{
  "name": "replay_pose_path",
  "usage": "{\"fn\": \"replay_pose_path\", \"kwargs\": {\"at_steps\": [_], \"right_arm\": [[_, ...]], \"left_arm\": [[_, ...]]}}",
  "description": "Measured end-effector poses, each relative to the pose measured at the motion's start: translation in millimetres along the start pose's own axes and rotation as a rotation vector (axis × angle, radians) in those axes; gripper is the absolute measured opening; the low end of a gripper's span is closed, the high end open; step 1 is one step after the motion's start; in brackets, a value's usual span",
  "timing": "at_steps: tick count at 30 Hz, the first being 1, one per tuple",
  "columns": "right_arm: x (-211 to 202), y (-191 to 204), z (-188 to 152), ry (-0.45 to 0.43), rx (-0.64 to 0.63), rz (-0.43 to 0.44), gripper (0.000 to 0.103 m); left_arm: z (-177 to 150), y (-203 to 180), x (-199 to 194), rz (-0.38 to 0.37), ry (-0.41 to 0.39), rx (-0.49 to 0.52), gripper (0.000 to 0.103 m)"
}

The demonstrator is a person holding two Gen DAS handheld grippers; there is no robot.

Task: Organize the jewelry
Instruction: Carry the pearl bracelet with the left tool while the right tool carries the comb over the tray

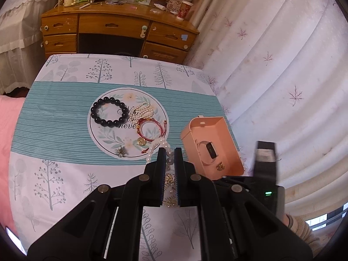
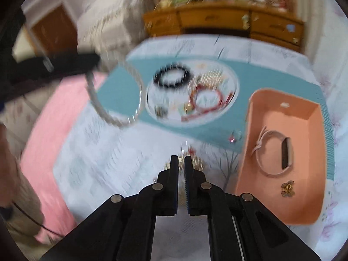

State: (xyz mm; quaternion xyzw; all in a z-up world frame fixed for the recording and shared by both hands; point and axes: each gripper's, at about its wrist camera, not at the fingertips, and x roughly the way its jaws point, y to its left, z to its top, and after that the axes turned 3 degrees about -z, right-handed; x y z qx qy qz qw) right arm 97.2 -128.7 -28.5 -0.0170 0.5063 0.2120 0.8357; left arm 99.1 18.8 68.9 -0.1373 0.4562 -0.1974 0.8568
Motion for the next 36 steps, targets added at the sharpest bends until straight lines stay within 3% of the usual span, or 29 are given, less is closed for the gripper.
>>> {"fn": "replay_pose_path", "kwargs": {"at_steps": [2, 5, 6, 12, 17, 22, 23, 32, 36], "right_arm": [[11, -1, 0, 0.061, -0.044, -0.001, 0.012], [25, -2, 2, 0.135, -0.092, -0.038, 0.037], [29, -1, 2, 0.15, -0.111, -0.047, 0.039], [51, 19, 4, 0.234, -0.243, -0.155, 0.039], [71, 18, 8, 0.268, -0.241, -0.182, 0.032], [69, 22, 4, 0.24, -0.263, -0.184, 0.021], [67, 23, 2, 0.225, -0.268, -0.194, 0.007], [8, 8, -3, 0.055, -0.165, -0.122, 0.007], [-37, -12, -3, -0.035, -0.111, -0.146, 0.007]], "left_arm": [[-1, 3, -1, 0.003, -0.002, -0.011, 0.005], [-2, 9, -2, 0.003, -0.001, -0.029, 0.005], [-3, 11, -2, 0.005, -0.001, -0.033, 0.005], [-5, 19, 3, 0.008, 0.007, -0.056, 0.005], [-5, 21, 8, 0.011, 0.017, -0.057, 0.005], [-4, 21, 12, 0.012, 0.021, -0.058, 0.005], [-4, 20, 12, 0.011, 0.021, -0.057, 0.005], [-1, 6, 15, 0.016, 0.025, -0.032, 0.005], [2, -10, 20, 0.002, 0.029, -0.009, 0.005]]}}
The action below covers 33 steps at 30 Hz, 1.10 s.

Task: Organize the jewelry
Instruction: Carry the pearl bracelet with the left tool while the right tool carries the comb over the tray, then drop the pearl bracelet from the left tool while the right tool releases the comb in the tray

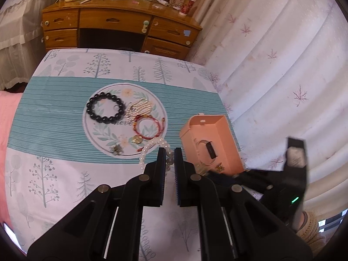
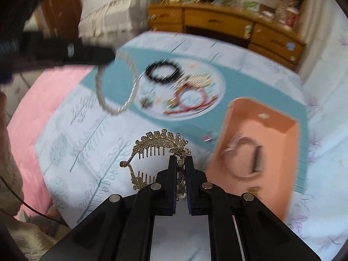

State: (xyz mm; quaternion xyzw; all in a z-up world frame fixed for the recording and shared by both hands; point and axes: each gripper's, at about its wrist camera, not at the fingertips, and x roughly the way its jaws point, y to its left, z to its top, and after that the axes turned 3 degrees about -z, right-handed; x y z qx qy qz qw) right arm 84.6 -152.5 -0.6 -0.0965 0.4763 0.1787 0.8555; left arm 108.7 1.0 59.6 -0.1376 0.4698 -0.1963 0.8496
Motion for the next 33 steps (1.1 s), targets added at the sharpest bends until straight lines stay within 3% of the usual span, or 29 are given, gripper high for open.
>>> {"fn": "replay_pose_path", "kwargs": {"at_steps": [8, 12, 21, 29, 31, 33], "right_arm": [[-45, -90, -5, -0.133, 0.245, -0.11, 0.007], [-45, -122, -20, -0.139, 0.335, -0.095, 0.007], [-5, -128, -51, -0.081, 0.367, -0.063, 0.007], [24, -123, -69, -0.018, 0.378, -0.075, 0.008], [25, -126, -73, -0.01, 0.407, -0.05, 0.013], [22, -127, -76, -0.024, 0.429, -0.033, 0.027]], "left_arm": [[13, -47, 23, -0.083, -0.018, 0.04, 0.005], [20, -70, 48, -0.09, -0.017, 0.06, 0.005], [27, -97, 118, -0.106, 0.049, 0.091, 0.005], [32, -98, 163, -0.058, 0.062, 0.076, 0.005], [32, -100, 173, -0.043, 0.075, 0.078, 0.005], [29, -103, 183, -0.036, 0.109, 0.088, 0.006]]}}
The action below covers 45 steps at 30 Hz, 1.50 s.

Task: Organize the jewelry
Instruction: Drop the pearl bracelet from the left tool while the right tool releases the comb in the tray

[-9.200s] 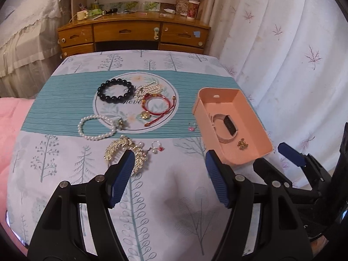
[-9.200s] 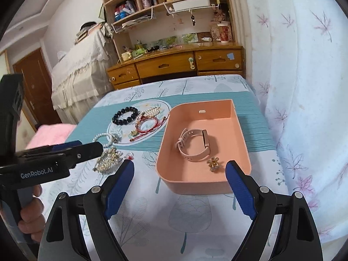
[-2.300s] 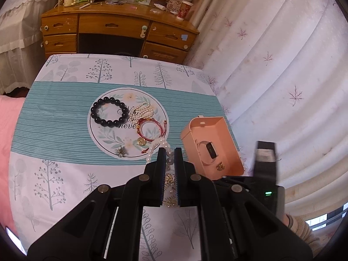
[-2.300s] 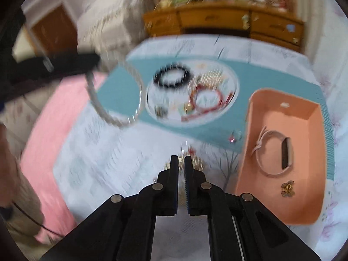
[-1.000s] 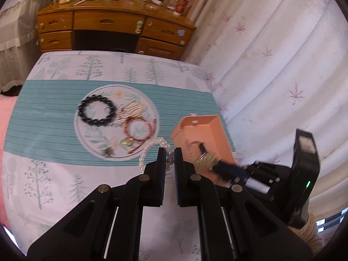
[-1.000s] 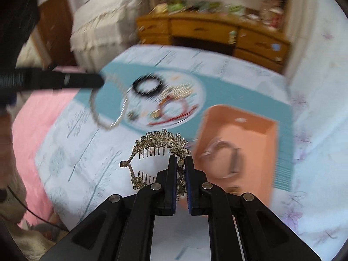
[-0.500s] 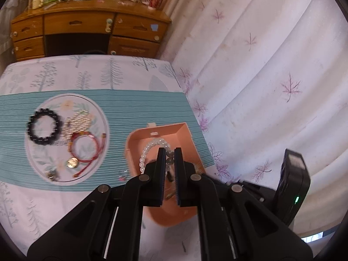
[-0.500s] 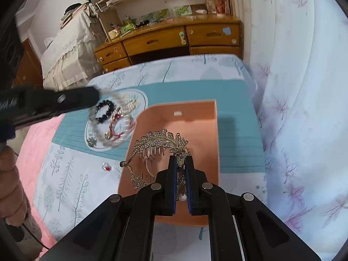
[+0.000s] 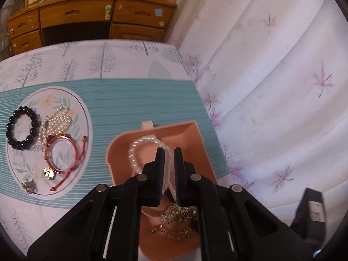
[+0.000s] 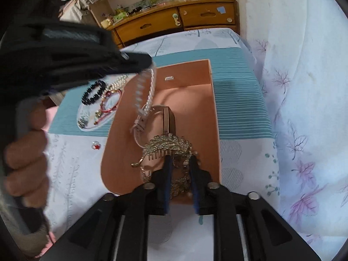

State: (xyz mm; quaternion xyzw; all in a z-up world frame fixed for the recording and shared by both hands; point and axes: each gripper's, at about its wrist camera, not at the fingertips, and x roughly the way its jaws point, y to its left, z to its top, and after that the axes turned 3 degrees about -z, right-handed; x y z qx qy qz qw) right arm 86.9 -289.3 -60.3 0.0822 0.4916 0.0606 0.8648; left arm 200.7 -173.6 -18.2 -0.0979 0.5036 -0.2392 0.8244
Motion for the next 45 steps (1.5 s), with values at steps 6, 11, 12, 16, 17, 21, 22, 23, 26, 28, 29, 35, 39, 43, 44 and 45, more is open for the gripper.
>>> {"fn": "replay_pose_path", "kwargs": {"at_steps": [6, 11, 12, 16, 17, 21, 22, 23, 26, 28, 29, 35, 39, 43, 44, 45], "right_arm": [[-14, 6, -6, -0.046, -0.022, -0.019, 0.038], [-16, 8, -8, -0.042, -0.02, -0.008, 0.038], [-15, 9, -8, -0.041, -0.02, -0.011, 0.038], [-12, 13, -9, -0.032, -0.021, -0.007, 0.038], [-10, 13, -9, -0.032, -0.023, -0.009, 0.038], [-8, 20, -11, -0.031, -0.026, -0.012, 0.038], [-7, 20, -10, -0.031, -0.026, -0.013, 0.038], [-7, 22, -11, -0.032, -0.026, -0.014, 0.038], [-6, 26, -12, -0.032, -0.033, -0.017, 0.038], [-5, 29, -12, -0.031, -0.04, -0.015, 0.038], [-4, 31, -12, -0.031, -0.046, -0.017, 0.038], [-7, 47, -10, -0.046, -0.072, -0.006, 0.038], [-12, 57, -4, -0.062, -0.097, -0.002, 0.038], [-18, 74, 7, -0.079, -0.138, 0.011, 0.038], [-19, 78, 10, -0.082, -0.147, 0.014, 0.038], [-21, 81, 13, -0.085, -0.155, 0.016, 0.038]], "left_arm": [[-7, 1, 7, -0.013, 0.04, -0.012, 0.035], [-13, 13, -8, 0.007, 0.005, -0.052, 0.049], [-15, 16, -11, 0.009, 0.005, -0.057, 0.049], [-23, 27, -25, 0.025, -0.01, -0.068, 0.049], [-25, 29, -28, 0.03, -0.012, -0.07, 0.049], [-36, 40, -42, 0.056, -0.014, -0.09, 0.05], [-40, 43, -46, 0.061, -0.015, -0.092, 0.05], [-43, 44, -48, 0.065, -0.014, -0.093, 0.05], [-55, 51, -58, 0.083, -0.016, -0.092, 0.05], [-63, 55, -68, 0.101, -0.03, -0.086, 0.05], [-67, 59, -74, 0.123, -0.044, -0.084, 0.05], [-77, 85, -103, 0.176, -0.077, -0.107, 0.05], [-82, 106, -120, 0.186, -0.085, -0.144, 0.049], [-85, 126, -135, 0.223, -0.088, -0.162, 0.049], [-85, 129, -137, 0.233, -0.088, -0.165, 0.049], [-85, 135, -140, 0.248, -0.086, -0.169, 0.049]]}}
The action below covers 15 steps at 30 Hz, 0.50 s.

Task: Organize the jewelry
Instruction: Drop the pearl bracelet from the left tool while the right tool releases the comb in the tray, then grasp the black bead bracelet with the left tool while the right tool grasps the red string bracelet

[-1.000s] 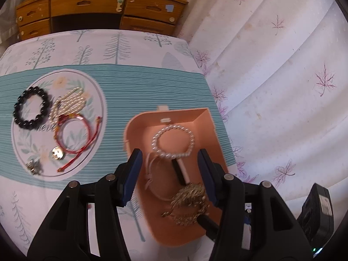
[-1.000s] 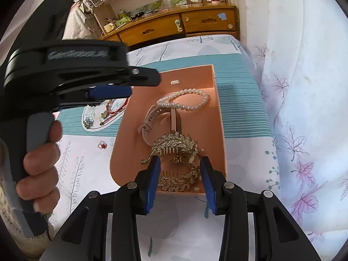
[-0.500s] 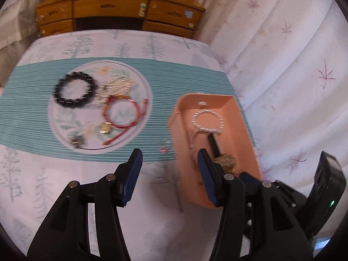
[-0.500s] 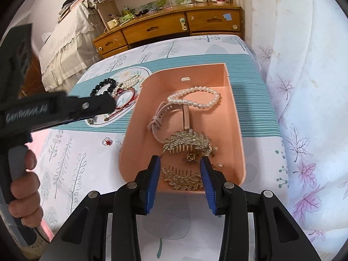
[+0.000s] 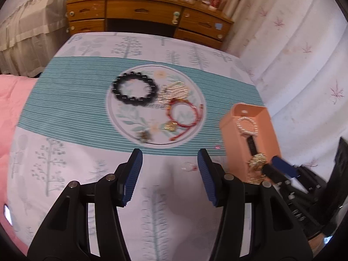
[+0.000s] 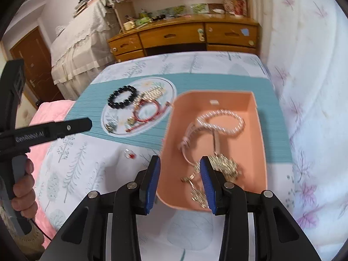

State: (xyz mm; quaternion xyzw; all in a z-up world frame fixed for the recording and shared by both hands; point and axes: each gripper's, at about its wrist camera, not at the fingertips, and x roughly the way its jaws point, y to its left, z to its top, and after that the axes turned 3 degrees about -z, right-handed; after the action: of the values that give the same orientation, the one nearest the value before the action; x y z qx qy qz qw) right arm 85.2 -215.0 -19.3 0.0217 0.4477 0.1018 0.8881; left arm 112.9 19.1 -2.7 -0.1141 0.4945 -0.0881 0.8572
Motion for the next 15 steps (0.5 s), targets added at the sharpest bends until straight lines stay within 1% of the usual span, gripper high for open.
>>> {"fn": "replay_pose_path", "kwargs": {"at_steps": [3, 7, 12, 14, 15], "right_arm": [[-3, 11, 16, -0.01, -0.028, 0.016, 0.038], [-2, 24, 42, -0.005, -0.055, 0.043, 0.038], [14, 38, 83, 0.015, -0.094, 0.041, 0.038], [26, 45, 102, 0.043, -0.107, 0.064, 0.038], [31, 48, 110, 0.052, -0.111, 0.061, 0.038]], "left_arm": [[5, 15, -4, 0.039, 0.004, -0.005, 0.049], [20, 32, -10, 0.08, -0.004, -0.006, 0.05], [46, 53, -8, 0.114, 0.006, -0.017, 0.049], [57, 59, -3, 0.121, 0.019, -0.015, 0.049], [63, 63, 1, 0.131, 0.029, -0.014, 0.049]]}}
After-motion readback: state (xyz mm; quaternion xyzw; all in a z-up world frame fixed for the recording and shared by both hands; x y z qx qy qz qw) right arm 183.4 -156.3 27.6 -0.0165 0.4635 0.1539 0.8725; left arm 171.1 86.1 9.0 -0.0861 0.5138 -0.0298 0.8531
